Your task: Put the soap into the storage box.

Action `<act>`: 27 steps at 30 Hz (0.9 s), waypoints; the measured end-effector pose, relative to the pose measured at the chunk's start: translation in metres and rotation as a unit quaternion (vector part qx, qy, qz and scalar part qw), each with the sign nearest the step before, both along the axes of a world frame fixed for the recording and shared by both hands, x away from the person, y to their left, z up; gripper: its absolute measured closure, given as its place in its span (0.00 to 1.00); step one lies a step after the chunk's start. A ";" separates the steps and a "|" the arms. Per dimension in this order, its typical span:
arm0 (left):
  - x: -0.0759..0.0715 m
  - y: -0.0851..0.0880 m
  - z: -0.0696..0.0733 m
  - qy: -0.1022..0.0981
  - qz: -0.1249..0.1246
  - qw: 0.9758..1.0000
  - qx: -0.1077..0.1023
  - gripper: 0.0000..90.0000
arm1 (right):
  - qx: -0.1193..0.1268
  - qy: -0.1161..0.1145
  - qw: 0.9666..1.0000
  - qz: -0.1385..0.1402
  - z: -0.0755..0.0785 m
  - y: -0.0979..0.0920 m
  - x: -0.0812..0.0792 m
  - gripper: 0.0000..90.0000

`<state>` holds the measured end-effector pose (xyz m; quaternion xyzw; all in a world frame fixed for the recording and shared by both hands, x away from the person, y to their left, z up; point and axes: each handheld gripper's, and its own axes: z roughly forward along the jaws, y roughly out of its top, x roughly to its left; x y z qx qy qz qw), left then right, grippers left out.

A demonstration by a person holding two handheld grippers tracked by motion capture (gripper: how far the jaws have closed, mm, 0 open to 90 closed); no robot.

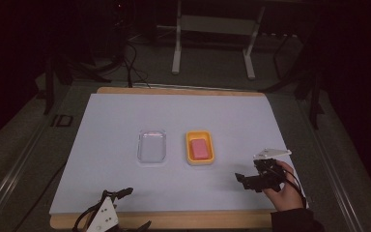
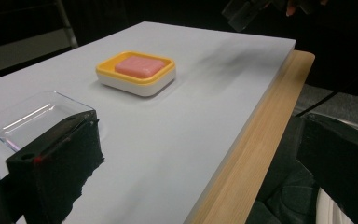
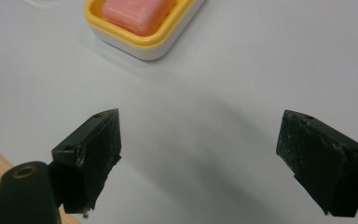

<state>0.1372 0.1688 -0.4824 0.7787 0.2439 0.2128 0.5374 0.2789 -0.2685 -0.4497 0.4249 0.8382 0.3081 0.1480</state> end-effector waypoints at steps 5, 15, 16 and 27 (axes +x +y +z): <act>0.000 0.000 0.000 0.000 0.000 1.000 -0.001 0.01 | 0.009 -0.021 1.000 0.004 -0.004 -0.008 -0.007 0.15; 0.000 0.000 0.000 0.000 0.000 1.000 0.005 0.01 | 0.025 -0.032 0.999 0.001 -0.014 -0.022 -0.020 0.15; 0.000 0.000 0.000 0.000 0.000 1.000 0.005 0.01 | 0.031 -0.034 0.999 0.001 -0.015 -0.023 -0.021 0.15; 0.001 0.000 0.000 0.001 -0.002 1.000 0.007 0.01 | 0.036 -0.048 0.998 0.004 -0.026 -0.039 -0.040 0.15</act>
